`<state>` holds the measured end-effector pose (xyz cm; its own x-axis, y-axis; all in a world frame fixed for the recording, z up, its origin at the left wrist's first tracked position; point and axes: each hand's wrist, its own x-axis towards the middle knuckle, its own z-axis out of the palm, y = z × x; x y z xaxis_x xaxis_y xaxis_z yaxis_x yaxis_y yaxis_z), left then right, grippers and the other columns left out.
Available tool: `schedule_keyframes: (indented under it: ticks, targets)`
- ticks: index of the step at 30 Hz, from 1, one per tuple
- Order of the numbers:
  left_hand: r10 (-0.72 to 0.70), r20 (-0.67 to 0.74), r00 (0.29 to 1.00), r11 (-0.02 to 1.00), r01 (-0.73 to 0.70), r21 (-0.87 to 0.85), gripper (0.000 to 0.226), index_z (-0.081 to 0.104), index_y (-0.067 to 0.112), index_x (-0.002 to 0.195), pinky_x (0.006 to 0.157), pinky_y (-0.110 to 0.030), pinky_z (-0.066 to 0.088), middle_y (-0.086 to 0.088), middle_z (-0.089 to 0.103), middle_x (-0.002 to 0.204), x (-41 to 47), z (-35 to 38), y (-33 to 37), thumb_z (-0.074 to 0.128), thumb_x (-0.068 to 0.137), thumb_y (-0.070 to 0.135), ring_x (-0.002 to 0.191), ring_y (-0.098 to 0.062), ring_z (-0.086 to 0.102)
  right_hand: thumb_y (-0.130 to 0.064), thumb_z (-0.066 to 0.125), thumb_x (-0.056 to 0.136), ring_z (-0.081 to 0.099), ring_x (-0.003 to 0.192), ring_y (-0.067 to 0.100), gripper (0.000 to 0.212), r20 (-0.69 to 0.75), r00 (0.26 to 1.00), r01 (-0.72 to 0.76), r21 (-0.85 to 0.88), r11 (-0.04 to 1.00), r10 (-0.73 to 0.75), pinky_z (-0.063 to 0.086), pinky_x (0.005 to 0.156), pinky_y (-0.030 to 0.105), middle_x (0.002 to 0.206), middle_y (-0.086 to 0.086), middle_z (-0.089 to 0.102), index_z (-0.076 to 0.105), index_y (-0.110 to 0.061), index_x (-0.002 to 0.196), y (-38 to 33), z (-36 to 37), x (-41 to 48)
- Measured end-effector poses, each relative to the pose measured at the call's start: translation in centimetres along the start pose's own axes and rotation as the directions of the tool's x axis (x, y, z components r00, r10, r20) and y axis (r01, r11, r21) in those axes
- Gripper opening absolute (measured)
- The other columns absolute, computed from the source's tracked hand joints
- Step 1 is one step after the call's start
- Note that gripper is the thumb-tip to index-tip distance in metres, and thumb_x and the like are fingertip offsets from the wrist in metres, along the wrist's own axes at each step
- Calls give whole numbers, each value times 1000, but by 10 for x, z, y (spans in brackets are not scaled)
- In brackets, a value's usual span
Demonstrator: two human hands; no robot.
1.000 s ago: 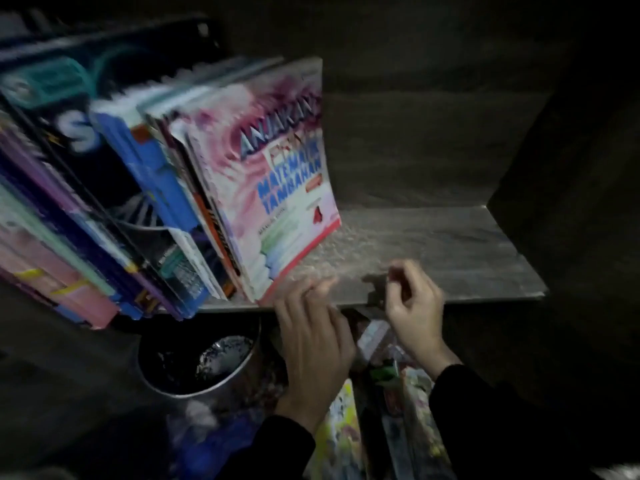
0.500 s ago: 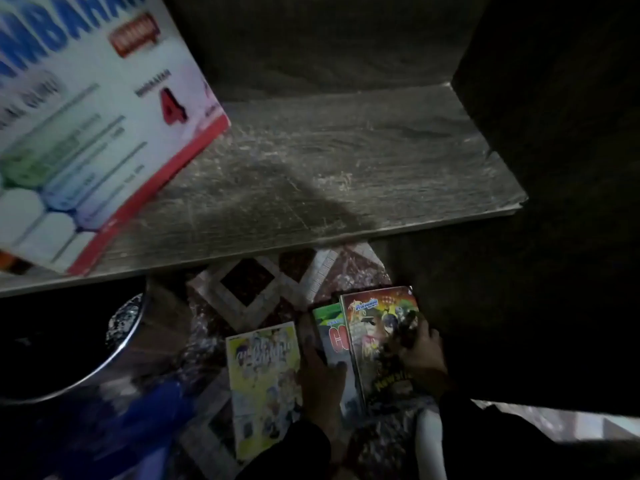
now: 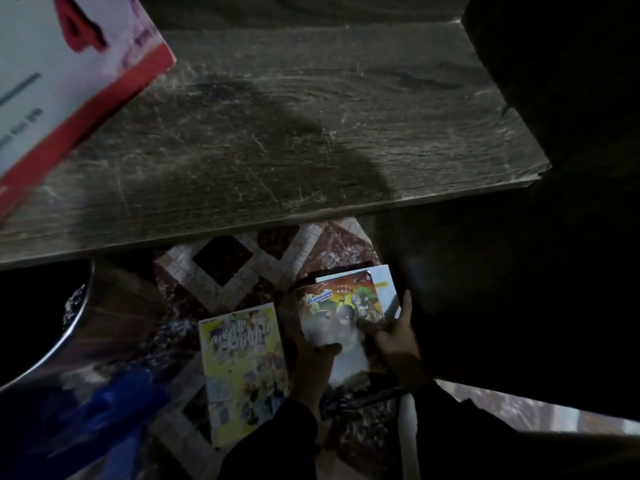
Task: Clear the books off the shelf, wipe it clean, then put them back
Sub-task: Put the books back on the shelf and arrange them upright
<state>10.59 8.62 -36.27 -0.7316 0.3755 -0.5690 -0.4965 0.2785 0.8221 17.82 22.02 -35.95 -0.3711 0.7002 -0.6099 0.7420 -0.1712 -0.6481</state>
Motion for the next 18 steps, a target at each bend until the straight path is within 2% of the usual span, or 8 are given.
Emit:
schedule_keyframes:
  ticks: [3, 6, 8, 9, 11, 13, 16, 18]
  targets:
    - [12, -24, 1000, 1000, -12, -20, 114, 13, 57, 142, 94, -39, 46, 16, 16, 156, 5, -6, -2, 75, 71, -6, 137, -13, 34, -35, 81, 69, 49, 126, 24, 113, 36, 998, 50, 29, 998, -51, 41, 105, 47, 142, 3, 47, 4, -32, 151, 5, 3, -10]
    - [-68, 14, 998, 994, 69, -79, 109, 9, 50, 144, 75, -28, 53, 6, 23, 154, 7, -13, -5, 70, 77, -11, 107, -3, 55, -8, 78, 76, 51, 122, 13, 101, 53, 995, 77, 128, 989, -84, 43, 101, 32, 135, -7, 48, 12, -21, 151, 13, 2, -7]
    - [-28, 69, 997, 997, 32, -66, 108, 10, 47, 148, 69, -28, 53, 5, 28, 153, 9, -17, -14, 67, 78, -13, 77, 3, 58, 2, 76, 74, 54, 117, 12, 107, 86, 995, 22, 246, 969, -44, 47, 100, 38, 138, -2, 48, 8, -23, 151, 15, -2, 1]
    - [-14, 85, 996, 998, 19, -56, 108, 10, 49, 147, 69, -29, 53, 6, 27, 154, 9, -18, -14, 67, 78, -12, 76, 5, 58, 4, 76, 73, 53, 119, 16, 109, 118, 992, 6, 275, 961, -40, 46, 101, 44, 141, 2, 46, 7, -26, 151, 13, -4, 4]
    - [-1, 79, 997, 999, 5, -50, 109, 12, 53, 145, 85, -36, 53, 9, 21, 157, 8, -18, -10, 72, 77, -6, 111, -1, 56, 5, 77, 73, 55, 120, 20, 103, 201, 975, 33, 278, 960, -92, 45, 101, 50, 139, 3, 49, 15, -30, 147, 12, -4, 7]
    - [11, 70, 997, 1000, -10, -19, 110, 11, 57, 143, 101, -49, 44, 12, 19, 157, 7, -15, -8, 78, 72, 5, 139, -15, 34, 1, 79, 72, 58, 118, 20, 98, 227, 966, 72, 222, 972, -124, 47, 99, 50, 131, -2, 56, 21, -30, 144, 12, -3, 6]
    - [-19, 85, 996, 999, 22, -35, 111, 9, 62, 140, 105, -53, 39, 12, 19, 157, 6, -13, -7, 79, 64, 21, 142, -20, 29, -33, 87, 63, 63, 109, 16, 105, 175, 982, 63, 85, 994, -77, 51, 94, 48, 121, -13, 63, 19, -51, 141, 13, -3, 3]
    - [-34, 88, 996, 999, 36, -27, 112, 9, 61, 141, 106, -50, 39, 16, 17, 157, 5, -16, -6, 80, 69, 14, 141, -17, 29, -45, 84, 62, 66, 101, 16, 103, 153, 987, 57, -19, 998, -53, 53, 90, 46, 117, -12, 66, 14, -61, 136, 12, -1, -3]
